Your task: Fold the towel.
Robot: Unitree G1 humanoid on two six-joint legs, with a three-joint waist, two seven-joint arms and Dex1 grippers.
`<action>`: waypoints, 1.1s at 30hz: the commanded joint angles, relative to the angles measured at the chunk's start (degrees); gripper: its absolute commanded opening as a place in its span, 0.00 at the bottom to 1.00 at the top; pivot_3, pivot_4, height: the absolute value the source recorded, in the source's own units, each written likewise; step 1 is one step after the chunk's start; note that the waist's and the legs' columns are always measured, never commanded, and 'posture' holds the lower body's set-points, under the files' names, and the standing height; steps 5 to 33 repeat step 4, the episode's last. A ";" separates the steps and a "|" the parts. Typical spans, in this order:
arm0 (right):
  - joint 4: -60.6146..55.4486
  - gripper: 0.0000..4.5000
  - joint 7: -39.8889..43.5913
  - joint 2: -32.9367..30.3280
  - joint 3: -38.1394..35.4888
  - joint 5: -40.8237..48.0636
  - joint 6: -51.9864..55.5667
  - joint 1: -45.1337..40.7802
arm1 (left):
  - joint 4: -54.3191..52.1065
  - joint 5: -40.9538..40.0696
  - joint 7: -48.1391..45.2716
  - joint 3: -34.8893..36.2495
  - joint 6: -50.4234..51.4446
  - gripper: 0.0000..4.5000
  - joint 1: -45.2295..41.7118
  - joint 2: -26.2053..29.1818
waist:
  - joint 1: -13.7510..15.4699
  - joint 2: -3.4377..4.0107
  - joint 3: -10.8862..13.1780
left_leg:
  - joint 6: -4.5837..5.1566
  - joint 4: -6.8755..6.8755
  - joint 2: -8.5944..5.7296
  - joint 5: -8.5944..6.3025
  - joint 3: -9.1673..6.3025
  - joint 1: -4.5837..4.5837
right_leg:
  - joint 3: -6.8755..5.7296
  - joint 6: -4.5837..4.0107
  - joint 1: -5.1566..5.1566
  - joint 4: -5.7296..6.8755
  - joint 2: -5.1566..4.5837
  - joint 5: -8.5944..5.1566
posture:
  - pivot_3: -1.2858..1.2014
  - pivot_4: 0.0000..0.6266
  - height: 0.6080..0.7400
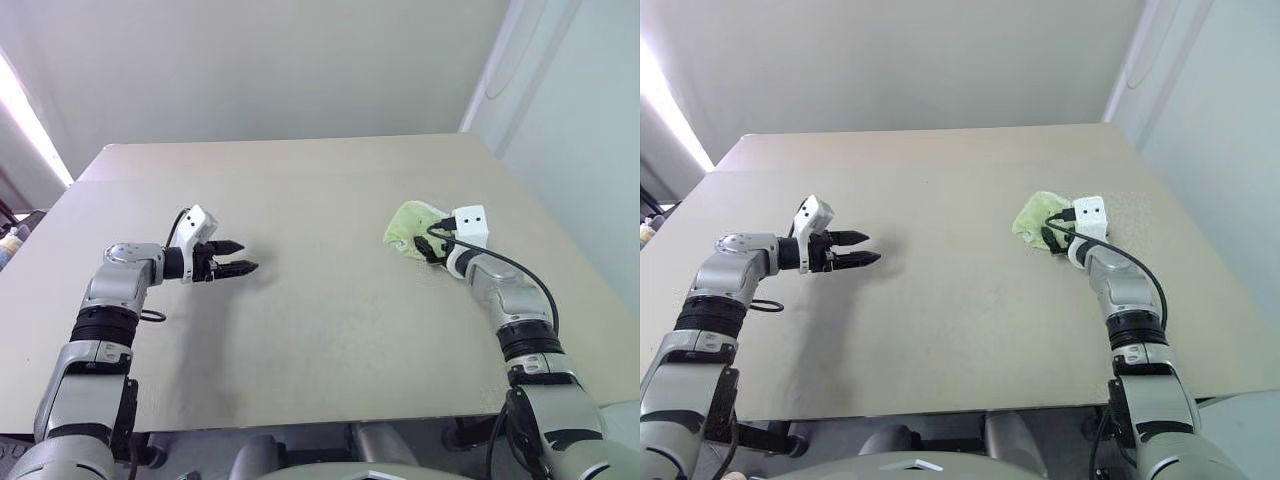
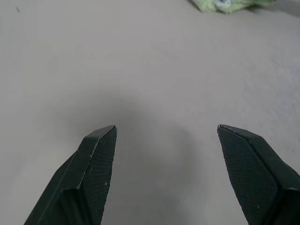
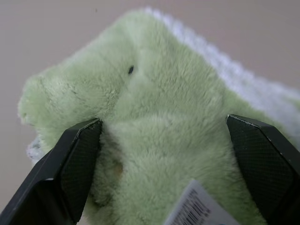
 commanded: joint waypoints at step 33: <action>-29.79 0.99 10.99 -6.11 -8.10 14.70 13.38 5.84 | 0.56 -0.73 -0.24 1.27 -1.70 0.81 -0.27 0.80 | 0.08 0.01 0.00 | 0.00 -0.05 0.01 0.00 -0.04 -0.04 | -0.01 0.20 -0.03 -0.01 0.02 0.08 | 0.52 0.00 0.79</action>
